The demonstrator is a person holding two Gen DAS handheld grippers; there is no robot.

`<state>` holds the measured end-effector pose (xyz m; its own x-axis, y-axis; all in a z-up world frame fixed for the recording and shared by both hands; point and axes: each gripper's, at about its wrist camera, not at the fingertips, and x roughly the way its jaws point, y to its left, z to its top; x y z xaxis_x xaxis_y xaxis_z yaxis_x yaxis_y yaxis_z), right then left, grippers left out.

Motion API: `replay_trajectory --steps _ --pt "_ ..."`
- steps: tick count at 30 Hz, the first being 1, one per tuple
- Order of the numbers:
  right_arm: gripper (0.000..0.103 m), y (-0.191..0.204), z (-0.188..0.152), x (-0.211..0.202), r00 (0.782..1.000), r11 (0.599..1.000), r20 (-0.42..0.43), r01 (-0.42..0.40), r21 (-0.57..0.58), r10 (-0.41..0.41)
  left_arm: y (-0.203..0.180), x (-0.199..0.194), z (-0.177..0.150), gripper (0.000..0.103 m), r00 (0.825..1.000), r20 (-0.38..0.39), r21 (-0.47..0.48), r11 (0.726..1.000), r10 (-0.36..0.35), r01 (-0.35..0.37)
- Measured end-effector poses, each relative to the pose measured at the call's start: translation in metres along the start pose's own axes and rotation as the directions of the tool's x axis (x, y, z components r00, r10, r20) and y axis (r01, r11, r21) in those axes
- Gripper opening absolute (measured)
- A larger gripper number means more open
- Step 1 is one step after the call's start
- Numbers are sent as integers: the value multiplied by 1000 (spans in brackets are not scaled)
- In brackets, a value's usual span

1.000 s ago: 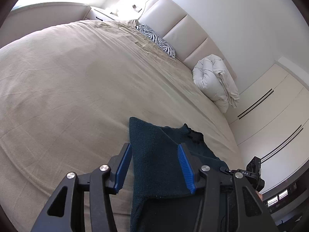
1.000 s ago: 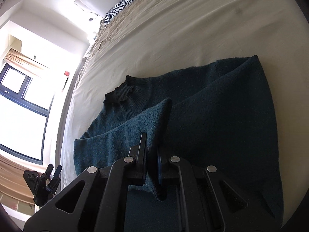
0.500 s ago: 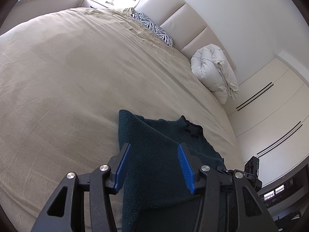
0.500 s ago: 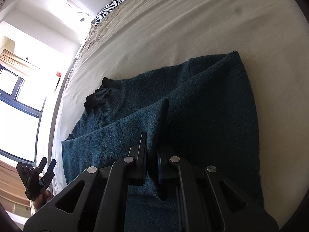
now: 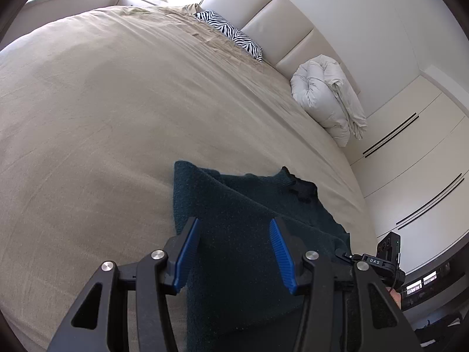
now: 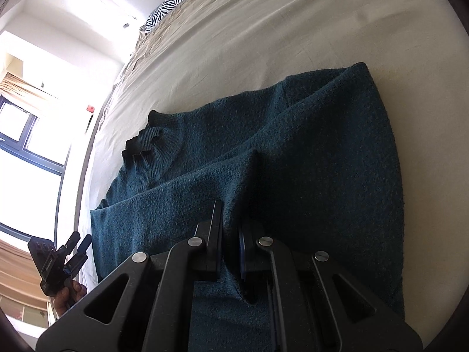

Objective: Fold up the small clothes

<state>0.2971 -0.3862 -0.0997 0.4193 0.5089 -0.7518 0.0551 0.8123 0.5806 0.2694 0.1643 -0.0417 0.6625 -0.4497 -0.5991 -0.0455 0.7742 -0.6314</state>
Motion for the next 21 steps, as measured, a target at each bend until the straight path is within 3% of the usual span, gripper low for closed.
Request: replay_trajectory --steps 5,8,12,18,21 --pt "7 -3 -3 3 1000 1000 14 -13 2 13 1 14 13 52 999 -13 8 999 -38 38" --pt "7 -9 -5 4 999 999 25 -43 21 42 18 32 21 52 998 -32 -67 997 -50 47" --pt "7 -16 -6 4 997 996 31 -79 37 78 36 48 25 38 998 -42 -80 996 -44 40" --pt "7 -21 -8 3 993 992 43 -113 56 111 37 40 18 38 996 -39 -65 995 -74 72" --pt "8 -19 -10 0 992 991 52 -116 69 112 34 26 8 44 994 -41 -49 994 -98 96"
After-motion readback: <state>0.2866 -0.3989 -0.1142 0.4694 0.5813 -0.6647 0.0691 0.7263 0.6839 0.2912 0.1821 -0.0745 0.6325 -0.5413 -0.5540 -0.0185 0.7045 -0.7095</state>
